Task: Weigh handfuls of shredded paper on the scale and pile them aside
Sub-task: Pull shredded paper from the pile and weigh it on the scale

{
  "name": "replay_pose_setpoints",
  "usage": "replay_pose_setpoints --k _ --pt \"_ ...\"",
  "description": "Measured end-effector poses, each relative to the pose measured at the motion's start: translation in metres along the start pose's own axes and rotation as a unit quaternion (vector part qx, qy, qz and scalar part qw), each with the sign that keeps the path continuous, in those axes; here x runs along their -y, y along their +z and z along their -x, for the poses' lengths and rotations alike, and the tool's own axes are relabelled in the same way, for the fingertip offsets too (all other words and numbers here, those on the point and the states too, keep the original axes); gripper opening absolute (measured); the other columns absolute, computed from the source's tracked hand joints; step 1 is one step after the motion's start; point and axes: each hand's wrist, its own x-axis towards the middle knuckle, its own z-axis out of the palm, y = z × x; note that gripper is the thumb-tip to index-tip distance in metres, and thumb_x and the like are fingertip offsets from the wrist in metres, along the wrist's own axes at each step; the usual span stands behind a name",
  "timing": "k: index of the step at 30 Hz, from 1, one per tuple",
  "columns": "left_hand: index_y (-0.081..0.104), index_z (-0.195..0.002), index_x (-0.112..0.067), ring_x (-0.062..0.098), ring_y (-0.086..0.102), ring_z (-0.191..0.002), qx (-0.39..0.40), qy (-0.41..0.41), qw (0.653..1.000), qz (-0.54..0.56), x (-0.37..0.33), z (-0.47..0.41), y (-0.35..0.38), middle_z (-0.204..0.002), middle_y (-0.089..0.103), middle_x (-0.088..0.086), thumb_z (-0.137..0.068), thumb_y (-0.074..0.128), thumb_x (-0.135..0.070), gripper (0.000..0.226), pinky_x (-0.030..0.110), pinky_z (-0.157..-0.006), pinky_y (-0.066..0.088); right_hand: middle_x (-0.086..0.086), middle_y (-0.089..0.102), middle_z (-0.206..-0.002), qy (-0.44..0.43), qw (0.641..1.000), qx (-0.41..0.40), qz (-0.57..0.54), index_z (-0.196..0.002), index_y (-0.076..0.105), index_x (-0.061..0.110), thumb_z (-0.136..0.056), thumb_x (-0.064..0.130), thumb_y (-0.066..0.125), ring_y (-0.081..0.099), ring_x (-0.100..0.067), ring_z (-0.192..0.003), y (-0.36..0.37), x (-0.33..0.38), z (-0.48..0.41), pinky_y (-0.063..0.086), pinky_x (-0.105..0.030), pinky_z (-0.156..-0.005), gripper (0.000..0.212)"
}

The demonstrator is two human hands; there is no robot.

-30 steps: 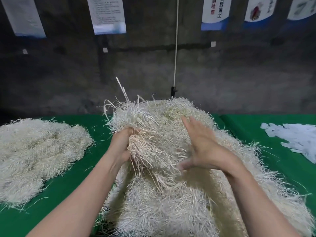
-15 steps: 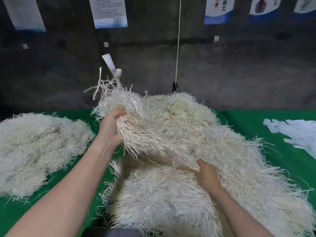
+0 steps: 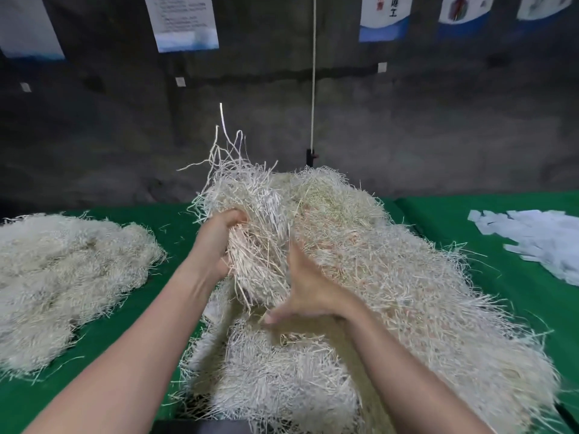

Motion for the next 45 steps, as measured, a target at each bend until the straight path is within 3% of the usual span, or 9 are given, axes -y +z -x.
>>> replay_pose_setpoints --k 4,8,11,15,22,31,36,39,45 --pt "0.056 -0.084 -0.014 0.023 0.029 -0.137 0.047 0.005 0.999 0.010 0.002 0.006 -0.007 -0.141 0.043 0.003 -0.058 0.058 -0.013 0.027 0.056 -0.114 0.012 -0.015 0.053 -0.126 0.092 0.995 0.031 -0.033 -0.125 0.048 0.001 -0.086 0.013 0.063 0.057 -0.008 -0.078 0.044 -0.026 -0.014 0.050 -0.020 -0.072 0.044" --pt "0.052 -0.086 -0.007 0.014 0.052 -0.106 0.146 0.008 0.978 -0.150 0.016 -0.001 -0.024 -0.117 0.054 0.005 -0.075 0.051 0.001 0.014 0.047 -0.105 0.038 -0.004 0.055 -0.116 0.140 0.952 -0.133 -0.238 -0.132 0.048 0.005 -0.088 -0.005 0.050 0.056 -0.012 -0.067 0.022 -0.042 -0.011 0.051 -0.023 -0.053 0.046" --pt "0.047 -0.122 -0.003 0.000 0.047 -0.053 0.287 -0.020 0.817 -0.499 0.038 0.004 -0.014 -0.142 0.013 -0.005 -0.079 0.059 -0.009 0.046 0.015 -0.049 0.045 -0.013 0.057 -0.109 0.149 0.917 -0.168 -0.331 -0.120 0.054 -0.003 -0.097 0.002 0.042 0.055 -0.031 -0.095 -0.004 -0.034 -0.012 0.047 -0.041 -0.089 0.027" --pt "0.049 -0.096 -0.010 0.004 0.050 -0.065 0.165 0.121 0.696 -0.688 0.058 0.003 0.009 -0.084 0.052 -0.005 -0.073 0.062 0.000 0.028 0.017 -0.057 0.051 0.003 0.053 -0.075 0.051 0.961 -0.218 -0.161 -0.084 0.062 0.011 -0.092 -0.002 0.047 0.051 -0.015 -0.064 -0.012 -0.033 -0.017 0.047 -0.036 -0.067 0.021" --pt "0.054 -0.086 -0.001 0.014 0.052 -0.061 -0.089 0.148 0.850 -0.498 0.062 -0.040 -0.008 -0.071 0.053 0.003 -0.077 0.056 0.013 0.017 0.024 -0.047 0.042 0.003 0.062 -0.099 0.153 0.967 -0.181 0.096 -0.112 0.057 0.018 -0.093 0.036 0.055 0.057 -0.007 -0.079 0.000 -0.097 0.009 0.050 -0.020 -0.073 0.026" --pt "0.054 -0.086 0.000 0.022 0.058 -0.073 -0.089 0.111 0.926 -0.350 0.058 -0.029 0.005 -0.082 0.056 0.009 -0.075 0.058 0.019 0.022 0.032 -0.065 0.055 0.004 0.026 -0.150 0.092 0.967 -0.194 0.137 -0.146 0.027 0.030 -0.074 0.072 0.047 0.020 -0.019 -0.140 -0.014 -0.072 0.017 0.010 -0.046 -0.117 0.086" --pt "0.055 -0.079 0.000 0.029 0.059 -0.076 0.066 -0.008 0.992 -0.109 0.028 -0.001 0.030 -0.079 0.058 0.015 -0.098 0.039 -0.001 0.025 0.026 -0.063 0.051 -0.004 0.063 -0.089 0.068 0.985 -0.153 -0.040 -0.104 0.062 0.012 -0.090 0.013 0.055 0.057 -0.010 -0.066 0.003 -0.022 -0.003 0.055 -0.028 -0.072 0.015" --pt "0.043 -0.134 -0.003 0.031 0.050 -0.125 0.074 -0.077 0.994 0.022 0.029 0.012 0.024 -0.134 0.049 0.023 -0.104 0.026 -0.010 0.035 0.027 -0.102 0.041 0.001 0.062 -0.078 0.049 0.991 -0.113 -0.043 -0.082 0.061 0.013 -0.093 0.009 0.052 0.053 -0.002 -0.056 0.030 -0.024 -0.005 0.049 -0.014 -0.056 0.015" --pt "0.035 -0.137 0.002 0.030 0.033 -0.137 0.233 -0.135 0.862 -0.430 0.038 0.004 0.015 -0.145 0.037 0.019 -0.100 0.038 -0.008 0.039 0.023 -0.103 0.027 -0.009 0.065 -0.088 0.149 0.946 -0.199 -0.208 -0.089 0.064 0.005 -0.093 -0.002 0.046 0.061 -0.018 -0.070 0.012 -0.063 -0.002 0.056 -0.035 -0.060 0.019"
